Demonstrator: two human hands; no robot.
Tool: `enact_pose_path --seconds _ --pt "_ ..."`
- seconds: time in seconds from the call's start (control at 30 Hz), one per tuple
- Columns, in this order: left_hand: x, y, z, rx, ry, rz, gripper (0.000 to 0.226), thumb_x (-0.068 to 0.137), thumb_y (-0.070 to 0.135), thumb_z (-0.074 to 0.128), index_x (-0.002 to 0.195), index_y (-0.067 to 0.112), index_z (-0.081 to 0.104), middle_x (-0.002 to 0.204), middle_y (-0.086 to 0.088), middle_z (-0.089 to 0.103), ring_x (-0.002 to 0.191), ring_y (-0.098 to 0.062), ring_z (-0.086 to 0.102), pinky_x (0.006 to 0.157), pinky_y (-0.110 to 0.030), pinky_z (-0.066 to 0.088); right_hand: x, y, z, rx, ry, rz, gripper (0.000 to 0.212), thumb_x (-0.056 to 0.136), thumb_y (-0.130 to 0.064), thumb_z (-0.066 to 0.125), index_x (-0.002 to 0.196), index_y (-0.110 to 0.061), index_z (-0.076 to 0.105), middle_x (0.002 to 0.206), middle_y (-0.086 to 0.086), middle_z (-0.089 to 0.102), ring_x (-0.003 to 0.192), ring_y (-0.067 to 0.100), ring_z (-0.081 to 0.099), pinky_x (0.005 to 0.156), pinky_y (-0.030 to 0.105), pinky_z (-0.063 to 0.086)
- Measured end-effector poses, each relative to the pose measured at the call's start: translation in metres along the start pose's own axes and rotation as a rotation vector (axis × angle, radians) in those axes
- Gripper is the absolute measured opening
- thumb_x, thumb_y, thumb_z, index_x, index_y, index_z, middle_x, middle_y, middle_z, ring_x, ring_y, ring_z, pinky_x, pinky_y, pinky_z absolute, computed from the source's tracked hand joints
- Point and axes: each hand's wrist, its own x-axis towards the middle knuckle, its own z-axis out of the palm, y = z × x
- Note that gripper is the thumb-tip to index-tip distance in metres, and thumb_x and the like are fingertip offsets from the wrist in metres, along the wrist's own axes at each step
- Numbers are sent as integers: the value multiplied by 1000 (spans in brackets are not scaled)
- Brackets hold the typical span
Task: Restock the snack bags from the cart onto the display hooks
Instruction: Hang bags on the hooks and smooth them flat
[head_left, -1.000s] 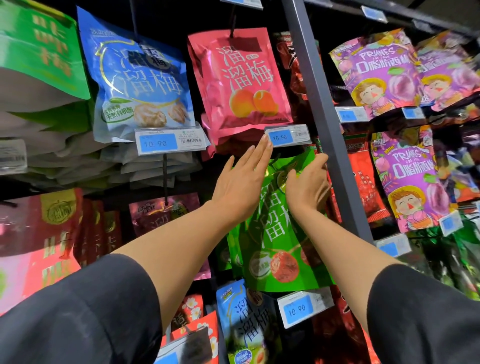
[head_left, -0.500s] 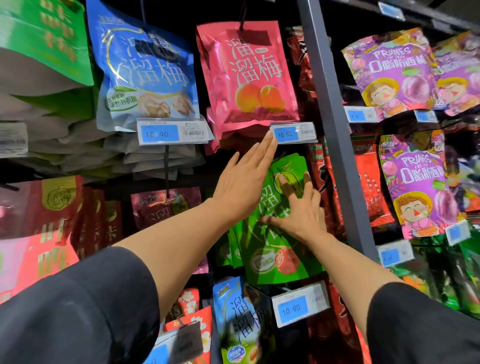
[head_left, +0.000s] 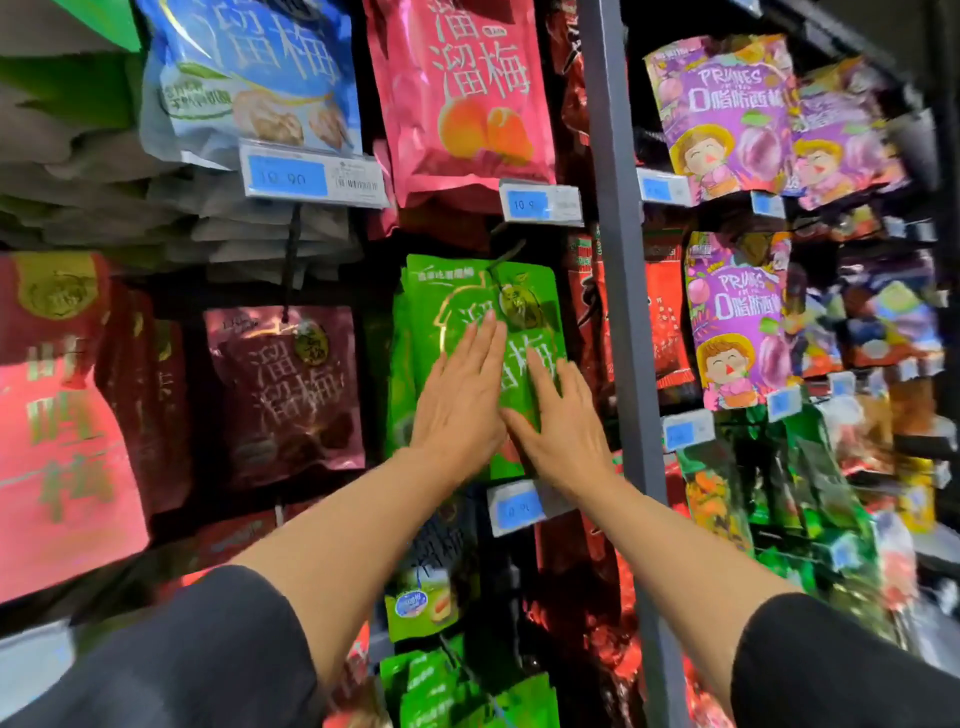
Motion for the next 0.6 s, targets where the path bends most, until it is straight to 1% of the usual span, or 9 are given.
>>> enact_pose_path --seconds 0.07,0.1,0.17,0.27,0.37,0.4,0.47,0.53,0.6 --pt "-30 20 20 -184 62 48 78 85 9 51 152 6 11 161 -8 5 149 -20 7 120 -42 17 -37 6 -8 -4 15 -33 68 95 -43 50 152 -14 25 153 18 30 143 32 23 117 41 23" --pt "-46 33 31 -288 99 64 74 81 7 47 150 3 19 160 -11 14 148 -23 14 119 -44 20 -58 13 -13 -14 12 -40 67 94 -43 47 150 -10 30 150 18 36 140 32 29 116 40 25" --pt "-80 60 55 -471 132 44 73 74 7 41 146 0 31 156 -15 25 145 -27 24 118 -44 23 -102 29 -21 -64 -14 -16 68 91 -45 41 146 -5 37 143 19 45 134 34 39 113 43 31" --pt "-140 109 93 -674 80 14 68 76 7 37 144 0 37 153 -15 33 142 -27 30 118 -42 23 -179 60 -40 -173 -66 105 67 91 -45 41 142 -1 41 134 21 50 126 37 45 108 44 35" --pt "-201 166 124 -841 9 19 65 73 -3 42 138 -4 44 145 -20 43 135 -31 41 116 -30 22 -261 90 -65 -245 -142 283 64 91 -39 47 140 1 41 130 23 52 122 38 47 105 44 36" --pt "-229 194 136 -908 -62 1 65 73 -7 45 138 -4 45 144 -20 45 134 -31 42 115 -26 21 -300 105 -79 -272 -188 375 62 91 -37 48 140 1 42 130 22 52 122 38 47 103 44 37" --pt "-260 218 145 -974 -199 -85 66 76 -10 49 141 -1 42 146 -17 43 136 -28 40 113 -19 18 -337 120 -94 -310 -248 475 57 93 -35 51 138 -2 43 127 20 53 119 37 48 99 43 38" --pt "-303 251 162 -1016 -398 -150 66 81 -8 52 145 3 37 150 -14 39 138 -26 37 113 -21 19 -393 142 -114 -362 -329 611 49 93 -31 58 132 -4 48 118 19 56 112 36 50 94 39 37" --pt "-340 279 176 -1029 -599 -191 62 83 -5 53 143 2 38 148 -15 40 137 -28 38 111 -24 21 -445 165 -133 -427 -414 750 46 93 -30 58 126 -1 49 112 22 58 108 37 52 89 40 37"
